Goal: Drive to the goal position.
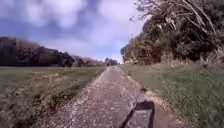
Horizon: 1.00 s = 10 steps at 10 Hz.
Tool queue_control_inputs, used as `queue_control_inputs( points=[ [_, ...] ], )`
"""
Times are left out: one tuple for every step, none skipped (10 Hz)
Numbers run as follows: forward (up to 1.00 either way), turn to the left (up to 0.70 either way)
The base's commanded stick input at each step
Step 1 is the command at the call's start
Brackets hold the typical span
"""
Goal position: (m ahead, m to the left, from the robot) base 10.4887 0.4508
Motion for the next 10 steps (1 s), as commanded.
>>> queue_control_inputs(
  points=[
    [0.70,0.14],
    [0.70,0.14],
    [0.70,0.01],
    [0.70,0.00],
    [0.70,0.00],
    [0.70,0.00],
    [0.70,0.00],
    [0.70,0.01],
    [0.70,0.01],
    [0.70,0.01]
  ],
)
